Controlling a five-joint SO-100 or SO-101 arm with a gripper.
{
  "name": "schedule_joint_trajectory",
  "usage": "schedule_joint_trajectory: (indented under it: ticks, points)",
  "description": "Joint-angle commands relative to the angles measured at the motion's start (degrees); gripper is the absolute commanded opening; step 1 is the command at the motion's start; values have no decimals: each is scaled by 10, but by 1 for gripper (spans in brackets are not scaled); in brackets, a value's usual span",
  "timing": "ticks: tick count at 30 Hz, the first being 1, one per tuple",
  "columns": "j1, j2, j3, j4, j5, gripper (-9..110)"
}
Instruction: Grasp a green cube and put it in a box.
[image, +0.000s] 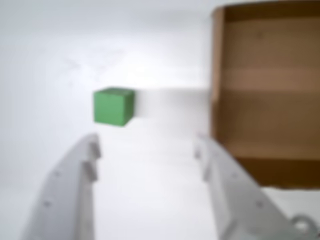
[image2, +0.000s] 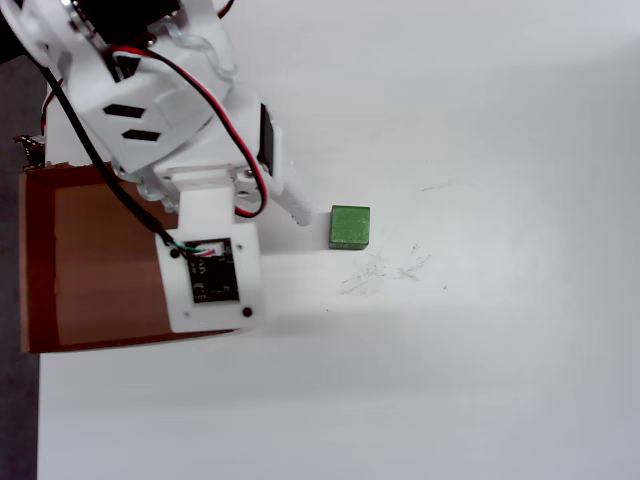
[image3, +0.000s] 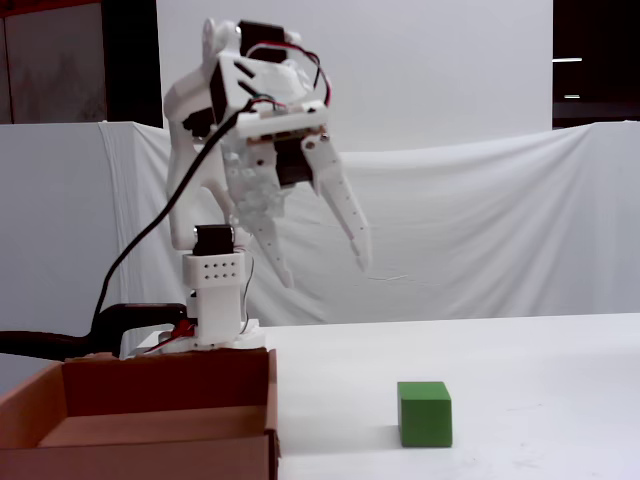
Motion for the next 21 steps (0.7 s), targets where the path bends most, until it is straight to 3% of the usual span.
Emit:
schedule_joint_trajectory:
  ticks: [1,21]
  points:
    - [-17,-15,-47,-13,12,26]
    - [-96,-240,-165,-2,118,30]
